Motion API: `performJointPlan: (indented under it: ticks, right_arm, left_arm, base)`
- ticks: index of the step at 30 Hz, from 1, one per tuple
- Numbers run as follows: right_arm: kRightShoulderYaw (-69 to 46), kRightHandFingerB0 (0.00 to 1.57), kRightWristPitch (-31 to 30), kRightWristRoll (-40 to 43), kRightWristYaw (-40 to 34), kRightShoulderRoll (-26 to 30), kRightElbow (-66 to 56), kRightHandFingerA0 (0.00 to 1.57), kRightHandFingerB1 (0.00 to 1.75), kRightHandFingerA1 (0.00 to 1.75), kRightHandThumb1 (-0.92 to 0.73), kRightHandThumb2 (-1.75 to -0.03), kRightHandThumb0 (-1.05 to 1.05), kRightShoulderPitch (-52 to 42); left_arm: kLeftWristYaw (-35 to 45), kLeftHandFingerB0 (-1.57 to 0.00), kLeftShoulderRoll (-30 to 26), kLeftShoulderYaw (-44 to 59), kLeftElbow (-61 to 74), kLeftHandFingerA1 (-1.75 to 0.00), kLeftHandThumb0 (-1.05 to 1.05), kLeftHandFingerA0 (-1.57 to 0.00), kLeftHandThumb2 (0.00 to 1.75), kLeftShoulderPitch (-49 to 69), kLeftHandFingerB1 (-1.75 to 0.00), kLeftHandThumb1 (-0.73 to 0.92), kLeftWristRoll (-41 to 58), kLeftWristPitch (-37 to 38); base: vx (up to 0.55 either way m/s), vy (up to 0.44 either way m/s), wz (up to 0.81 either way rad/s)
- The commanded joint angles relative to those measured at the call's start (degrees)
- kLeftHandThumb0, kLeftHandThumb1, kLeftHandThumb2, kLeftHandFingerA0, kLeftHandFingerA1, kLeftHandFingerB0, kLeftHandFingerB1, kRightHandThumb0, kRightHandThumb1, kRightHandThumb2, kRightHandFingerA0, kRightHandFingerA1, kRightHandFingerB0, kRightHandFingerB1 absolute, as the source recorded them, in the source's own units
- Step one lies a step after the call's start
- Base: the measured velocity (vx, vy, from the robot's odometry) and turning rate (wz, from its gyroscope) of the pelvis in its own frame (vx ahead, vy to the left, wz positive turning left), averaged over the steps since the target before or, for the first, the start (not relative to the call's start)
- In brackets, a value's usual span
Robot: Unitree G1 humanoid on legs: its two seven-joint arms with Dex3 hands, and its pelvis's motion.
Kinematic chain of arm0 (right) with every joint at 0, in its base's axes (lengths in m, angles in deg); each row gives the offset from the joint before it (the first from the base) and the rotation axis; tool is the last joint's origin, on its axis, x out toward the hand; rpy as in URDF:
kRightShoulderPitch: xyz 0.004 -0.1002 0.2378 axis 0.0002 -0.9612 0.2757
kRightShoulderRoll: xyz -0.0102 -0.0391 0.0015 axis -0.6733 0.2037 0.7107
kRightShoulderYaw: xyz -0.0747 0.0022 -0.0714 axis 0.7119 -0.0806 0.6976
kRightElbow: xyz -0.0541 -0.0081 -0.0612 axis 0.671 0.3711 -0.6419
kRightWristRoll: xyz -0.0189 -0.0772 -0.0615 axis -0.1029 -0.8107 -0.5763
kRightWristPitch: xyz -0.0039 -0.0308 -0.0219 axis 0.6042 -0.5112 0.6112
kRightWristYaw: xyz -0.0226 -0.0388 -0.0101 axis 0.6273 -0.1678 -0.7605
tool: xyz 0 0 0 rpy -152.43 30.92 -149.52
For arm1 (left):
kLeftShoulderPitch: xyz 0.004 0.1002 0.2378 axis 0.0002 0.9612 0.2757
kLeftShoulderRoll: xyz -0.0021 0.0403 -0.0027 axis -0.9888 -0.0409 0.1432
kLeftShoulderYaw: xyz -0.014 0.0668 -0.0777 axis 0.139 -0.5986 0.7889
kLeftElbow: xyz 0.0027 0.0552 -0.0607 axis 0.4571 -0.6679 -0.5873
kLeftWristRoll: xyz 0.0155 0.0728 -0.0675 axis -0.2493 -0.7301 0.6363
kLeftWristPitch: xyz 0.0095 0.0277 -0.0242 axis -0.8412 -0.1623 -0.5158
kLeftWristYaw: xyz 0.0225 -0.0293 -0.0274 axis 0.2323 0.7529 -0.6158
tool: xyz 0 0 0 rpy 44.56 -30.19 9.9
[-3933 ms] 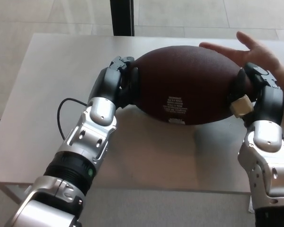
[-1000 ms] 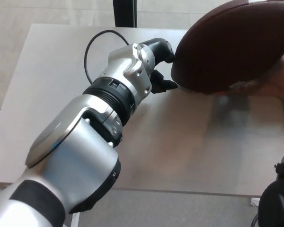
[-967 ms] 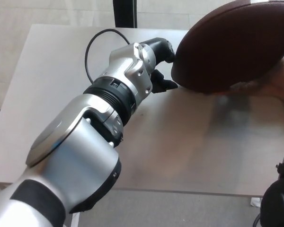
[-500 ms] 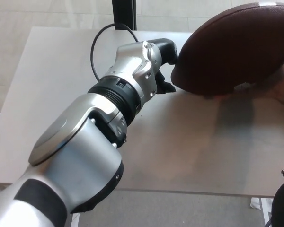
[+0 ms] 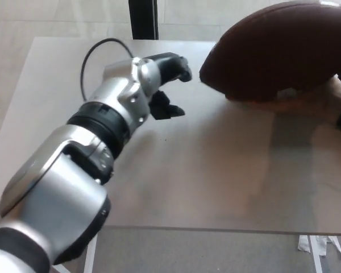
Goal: The robot uses both its hands to grab the left and right ends of a football kept in the middle of the desk infront of it, lifts it up and places it in the palm of a person
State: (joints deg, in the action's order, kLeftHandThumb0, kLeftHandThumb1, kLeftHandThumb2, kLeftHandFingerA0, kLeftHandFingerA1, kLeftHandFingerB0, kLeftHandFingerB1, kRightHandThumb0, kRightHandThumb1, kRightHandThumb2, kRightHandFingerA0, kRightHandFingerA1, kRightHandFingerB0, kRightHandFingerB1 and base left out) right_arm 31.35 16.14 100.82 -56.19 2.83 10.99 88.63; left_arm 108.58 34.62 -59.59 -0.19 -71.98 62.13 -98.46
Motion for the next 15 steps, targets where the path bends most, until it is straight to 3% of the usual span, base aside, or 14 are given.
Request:
performJointPlan:
  ticks: [1,2,3,4,5,6,7,8,9,10,11,12,13,15]
  right_arm:
    - [2.6,0.40,-3.0,-3.9,3.5,6.8,0.3,0.69,0.37,0.76,-0.77,-0.63,-0.57,-1.5]
    - [2.7,0.40,-2.9,-3.7,3.7,7.2,0.7,0.69,0.37,0.76,-0.77,-0.63,-0.57,-1.6]
    - [5.0,0.28,-2.7,-6.2,5.4,9.9,0.3,0.49,0.33,0.59,-0.82,-0.64,-0.63,-2.1]
    - [5.5,0.23,-2.6,-6.4,6.7,12.1,0.4,0.42,0.31,0.53,-0.81,-0.64,-0.63,-2.2]
    - [5.5,0.17,-3.0,-6.6,6.9,13.7,-0.1,0.34,0.28,0.43,-0.79,-0.63,-0.61,-2.1]
    - [5.2,0.09,-3.4,-6.8,7.2,16.3,0.1,0.27,0.40,0.51,-0.63,-0.91,-0.63,-1.4]
    - [5.0,0.15,-3.1,-6.8,7.3,17.5,1.3,0.42,0.27,0.47,-0.74,-0.63,-0.61,-0.8]
    - [5.4,0.09,-2.2,-7.5,8.2,19.4,3.0,0.35,0.35,0.54,-0.64,-0.92,-0.66,-0.3]
    - [5.6,0.09,-1.5,-7.7,9.2,20.4,3.8,0.35,0.35,0.54,-0.64,-0.92,-0.66,-0.4]
    - [6.8,0.05,-2.8,-9.2,10.0,23.1,1.3,0.53,0.28,0.97,-0.66,-0.95,-0.75,-1.1]
    - [6.9,0.05,-2.8,-9.2,10.2,23.5,1.4,0.53,0.28,0.97,-0.66,-0.95,-0.75,-1.2]
    - [6.3,0.06,-2.2,-9.2,10.7,25.5,-1.6,0.18,0.24,0.70,-0.63,-1.00,-0.82,-2.4]
    - [6.0,0.07,-2.6,-9.0,11.2,26.4,-2.8,0.02,0.19,0.41,-0.64,-1.03,-0.85,-2.9]
    - [4.5,0.07,-4.8,-7.1,13.6,29.2,-8.3,0.02,0.18,0.28,-0.65,-1.03,-0.83,-5.2]
  left_arm:
    - [-1.9,-0.16,-9.4,8.4,7.4,-0.59,-0.30,-0.20,0.59,6.2,-0.37,0.65,4.9,4.8]
    - [-1.9,-0.16,-9.1,8.7,8.0,-0.59,-0.30,-0.20,0.59,6.6,-0.37,0.65,4.4,4.6]
    - [-2.6,-0.01,-11.9,11.0,11.2,-0.57,-0.25,-0.14,0.92,8.9,-0.47,0.44,5.0,3.8]
    - [-2.4,-0.09,-14.3,13.2,15.0,-0.52,-0.27,-0.08,0.59,11.1,-0.30,0.65,5.5,2.5]
    - [-2.4,-0.01,-16.1,15.7,17.9,-0.58,-0.21,-0.11,0.90,13.4,-0.46,0.43,6.7,2.3]
    - [-2.8,0.00,-19.3,19.4,22.3,-0.59,-0.24,-0.12,0.91,17.3,-0.46,0.43,8.3,3.0]
    - [-2.6,-0.01,-20.3,21.0,24.4,-0.59,-0.20,-0.12,0.90,19.0,-0.46,0.43,9.0,3.6]
    - [-2.4,0.00,-21.5,23.5,27.4,-0.60,-0.19,-0.11,0.92,21.9,-0.47,0.44,10.4,4.7]
    - [-2.2,0.00,-22.1,24.5,29.5,-0.60,-0.19,-0.11,0.92,23.6,-0.47,0.44,10.6,4.9]
    - [-1.8,-0.09,-24.0,30.1,34.2,-0.62,-0.17,-0.20,0.58,29.4,-0.38,0.62,14.4,7.0]
    - [-1.7,-0.09,-24.0,30.8,35.0,-0.62,-0.17,-0.20,0.58,30.1,-0.38,0.62,14.6,6.9]
    - [-1.2,-0.07,-24.9,35.6,39.5,-0.60,-0.21,-0.16,0.61,34.7,-0.29,0.61,16.8,5.6]
    - [-0.8,-0.07,-24.7,37.9,41.5,-0.61,-0.23,-0.15,0.62,36.3,-0.27,0.61,18.3,4.6]
    - [1.3,0.00,-23.5,46.1,52.1,-0.54,-0.35,-0.08,0.60,42.9,-0.29,0.67,23.3,-1.4]
  base:
    - [0.00,0.000,0.00]
    - [0.00,0.000,0.00]
    - [0.00,0.000,0.00]
    - [0.00,0.000,0.00]
    - [0.00,0.000,0.00]
    - [0.00,0.000,0.00]
    - [0.00,0.000,0.00]
    - [0.00,0.000,0.00]
    - [0.00,0.000,0.00]
    - [0.00,0.000,0.00]
    - [0.00,0.000,0.00]
    - [0.00,0.000,0.00]
    - [0.00,0.000,0.00]
    - [0.00,0.000,0.00]
